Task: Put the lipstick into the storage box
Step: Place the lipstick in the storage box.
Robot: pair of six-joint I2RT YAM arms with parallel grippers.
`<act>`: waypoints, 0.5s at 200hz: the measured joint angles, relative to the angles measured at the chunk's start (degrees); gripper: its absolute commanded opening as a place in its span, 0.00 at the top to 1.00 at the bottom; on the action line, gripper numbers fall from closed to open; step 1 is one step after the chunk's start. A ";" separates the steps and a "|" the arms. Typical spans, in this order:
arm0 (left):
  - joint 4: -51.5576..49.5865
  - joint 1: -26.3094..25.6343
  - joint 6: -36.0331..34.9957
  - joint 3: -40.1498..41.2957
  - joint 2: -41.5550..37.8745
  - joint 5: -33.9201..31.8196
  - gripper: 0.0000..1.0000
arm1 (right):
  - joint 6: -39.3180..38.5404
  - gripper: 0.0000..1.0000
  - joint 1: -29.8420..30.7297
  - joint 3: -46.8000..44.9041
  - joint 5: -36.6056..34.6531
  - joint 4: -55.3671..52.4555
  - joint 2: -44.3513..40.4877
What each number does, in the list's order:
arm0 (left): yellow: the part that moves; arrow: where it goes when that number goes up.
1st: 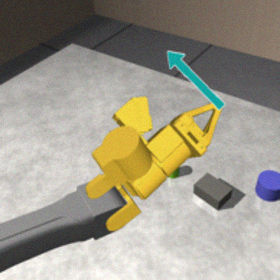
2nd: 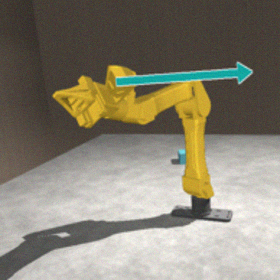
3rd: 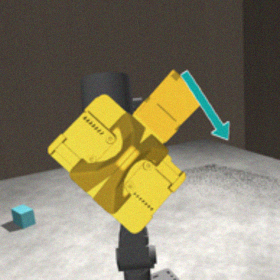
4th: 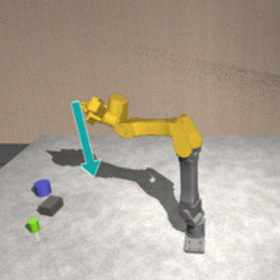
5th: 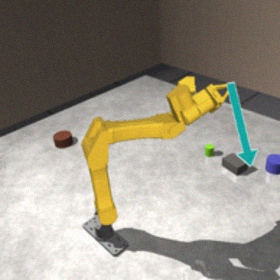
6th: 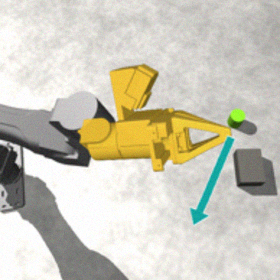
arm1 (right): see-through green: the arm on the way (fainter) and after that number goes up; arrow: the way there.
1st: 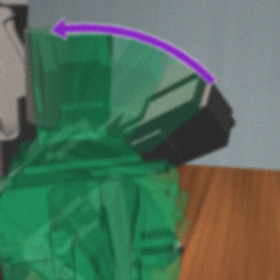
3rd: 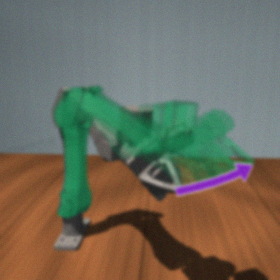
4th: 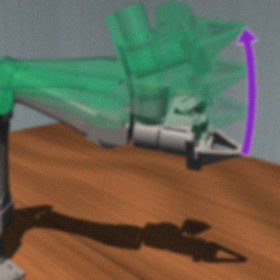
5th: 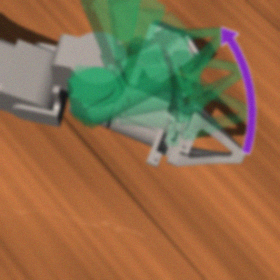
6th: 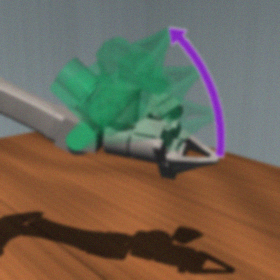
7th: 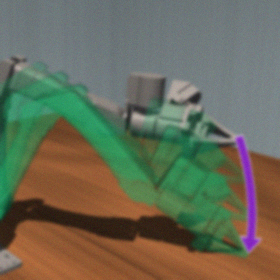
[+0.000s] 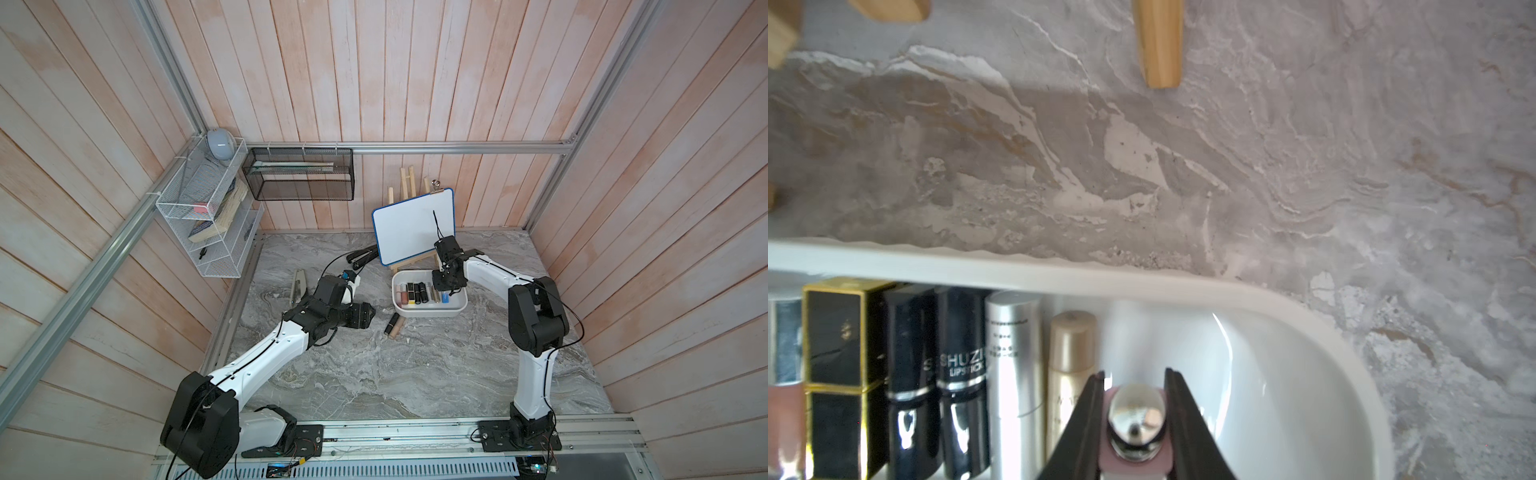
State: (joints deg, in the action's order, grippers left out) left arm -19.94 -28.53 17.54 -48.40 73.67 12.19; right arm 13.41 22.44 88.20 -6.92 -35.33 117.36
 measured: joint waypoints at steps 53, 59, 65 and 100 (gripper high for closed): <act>0.02 -0.04 0.00 0.00 0.15 0.00 0.21 | -0.17 0.78 0.09 0.96 0.42 0.04 0.76; 0.02 -0.04 0.00 0.00 0.15 -0.02 0.21 | -0.17 0.77 0.13 1.01 0.42 0.09 0.83; 0.02 -0.04 0.00 0.00 0.15 -0.02 0.21 | -0.17 0.77 0.15 1.01 0.42 0.20 0.87; 0.00 -0.15 0.00 0.00 0.26 -0.02 0.21 | -0.17 0.76 0.20 1.01 0.61 0.59 0.94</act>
State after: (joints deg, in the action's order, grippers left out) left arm -19.94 -28.69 17.54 -48.40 73.93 12.16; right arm 13.23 22.63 89.21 -6.31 -34.74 118.30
